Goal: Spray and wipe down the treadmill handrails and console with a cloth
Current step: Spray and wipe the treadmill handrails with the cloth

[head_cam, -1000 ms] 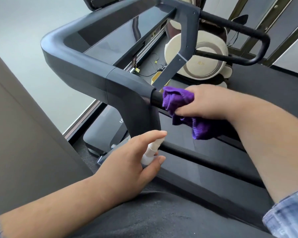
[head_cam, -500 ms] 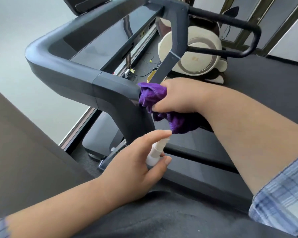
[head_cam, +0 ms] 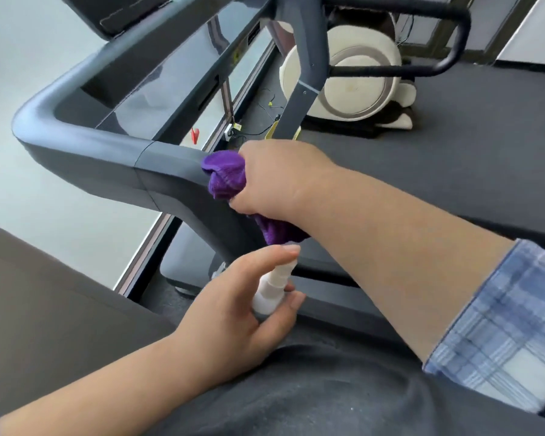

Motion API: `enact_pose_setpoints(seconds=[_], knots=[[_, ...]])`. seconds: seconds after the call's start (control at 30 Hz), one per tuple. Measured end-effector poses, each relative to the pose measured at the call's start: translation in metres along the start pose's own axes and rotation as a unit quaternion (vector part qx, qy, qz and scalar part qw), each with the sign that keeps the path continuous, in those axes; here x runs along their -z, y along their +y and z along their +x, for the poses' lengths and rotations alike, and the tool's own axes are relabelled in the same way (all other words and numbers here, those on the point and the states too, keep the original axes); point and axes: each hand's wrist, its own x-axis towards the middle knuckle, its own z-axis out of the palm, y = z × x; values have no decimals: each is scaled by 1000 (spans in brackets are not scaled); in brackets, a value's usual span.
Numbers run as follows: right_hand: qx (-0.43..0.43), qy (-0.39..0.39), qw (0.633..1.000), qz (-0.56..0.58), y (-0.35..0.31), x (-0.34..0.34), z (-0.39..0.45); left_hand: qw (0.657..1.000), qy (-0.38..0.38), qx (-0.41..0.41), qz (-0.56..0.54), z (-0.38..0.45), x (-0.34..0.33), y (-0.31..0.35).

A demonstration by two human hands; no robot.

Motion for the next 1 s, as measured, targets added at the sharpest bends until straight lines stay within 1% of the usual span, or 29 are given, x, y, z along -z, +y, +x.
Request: enact_pose_setpoints(seconds=[0.07,0.17,0.3,0.43,0.5,0.6,0.73,0.87,1.0], knots=[[-1,15,1000,26,10,-5,-9,1000,5,-18,-13,8,-5,3],[4,39,999,29,30,-8,-25,1000,15,-24,6,19,-19,11],[-8,56,998,29,67,-5,-63,999,-12,-33,-32,24,-44,20],[-44,25,998,26,122,7,-112,999,-14,-32,-1,29,-64,37],[-57,10,998,32,138,13,-128,999,-7,-30,11,29,-68,43],[-37,28,999,-2,135,16,-130,999,12,-17,39,24,-68,45],[17,87,993,-83,102,3,-103,998,32,-14,47,13,-63,49],[21,106,991,-76,70,-12,-78,997,34,-9,63,12,-69,57],[30,96,994,-47,91,-5,-91,998,23,-9,64,25,-90,68]])
